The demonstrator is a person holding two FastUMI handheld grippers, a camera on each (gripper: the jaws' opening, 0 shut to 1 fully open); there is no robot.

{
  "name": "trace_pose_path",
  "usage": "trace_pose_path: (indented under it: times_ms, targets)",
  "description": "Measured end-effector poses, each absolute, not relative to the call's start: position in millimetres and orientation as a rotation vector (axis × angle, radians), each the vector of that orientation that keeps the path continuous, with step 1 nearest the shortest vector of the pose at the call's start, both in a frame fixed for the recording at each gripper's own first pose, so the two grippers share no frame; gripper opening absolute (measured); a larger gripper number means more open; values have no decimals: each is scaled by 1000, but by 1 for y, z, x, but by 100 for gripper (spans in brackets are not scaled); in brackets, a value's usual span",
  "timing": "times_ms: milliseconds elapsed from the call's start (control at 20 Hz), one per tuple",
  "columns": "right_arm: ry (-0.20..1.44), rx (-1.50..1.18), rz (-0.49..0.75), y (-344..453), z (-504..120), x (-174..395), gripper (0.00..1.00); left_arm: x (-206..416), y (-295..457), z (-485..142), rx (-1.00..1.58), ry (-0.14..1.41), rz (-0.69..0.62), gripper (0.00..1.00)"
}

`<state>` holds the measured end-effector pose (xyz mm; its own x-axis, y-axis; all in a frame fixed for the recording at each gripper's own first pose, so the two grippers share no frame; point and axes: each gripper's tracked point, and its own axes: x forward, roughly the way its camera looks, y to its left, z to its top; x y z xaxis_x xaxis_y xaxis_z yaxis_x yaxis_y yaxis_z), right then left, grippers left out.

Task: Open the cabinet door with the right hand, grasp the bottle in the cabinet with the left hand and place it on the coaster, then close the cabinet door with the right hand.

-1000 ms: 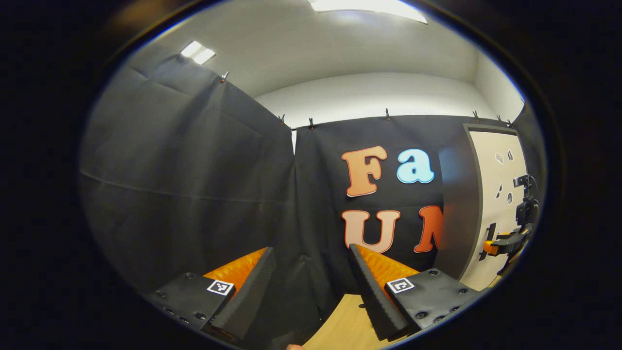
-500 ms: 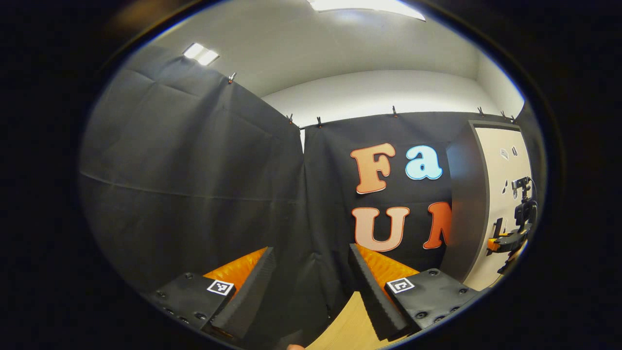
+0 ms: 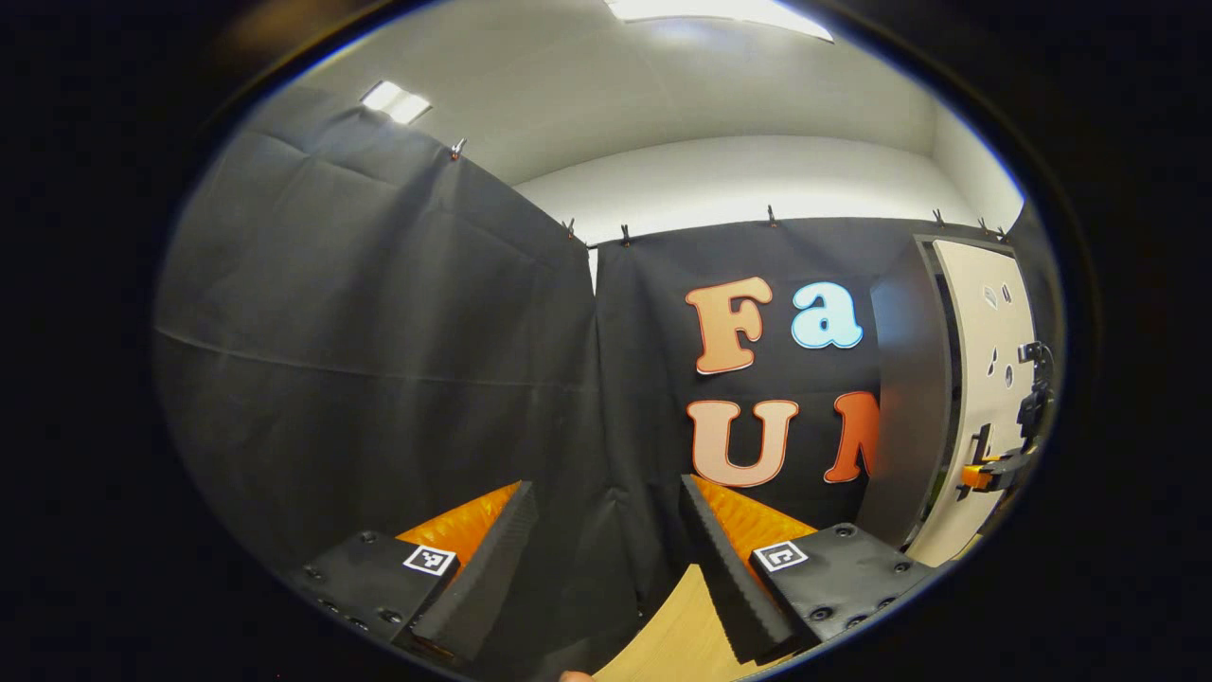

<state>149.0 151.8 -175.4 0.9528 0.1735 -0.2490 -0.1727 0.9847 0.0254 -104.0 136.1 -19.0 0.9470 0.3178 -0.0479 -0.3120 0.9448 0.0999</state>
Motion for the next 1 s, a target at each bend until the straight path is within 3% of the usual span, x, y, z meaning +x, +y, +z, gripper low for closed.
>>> trace_pose_path:
  times_ms: [450, 1000]
  targets:
    - [236, 12, 215, 143, -170, 126, 28, -104, 121, -18, 91, 65, 293, 97]
    - [245, 12, 191, 121, -166, 105, 25, -69, 61, -26, 61, 75, 158, 97]
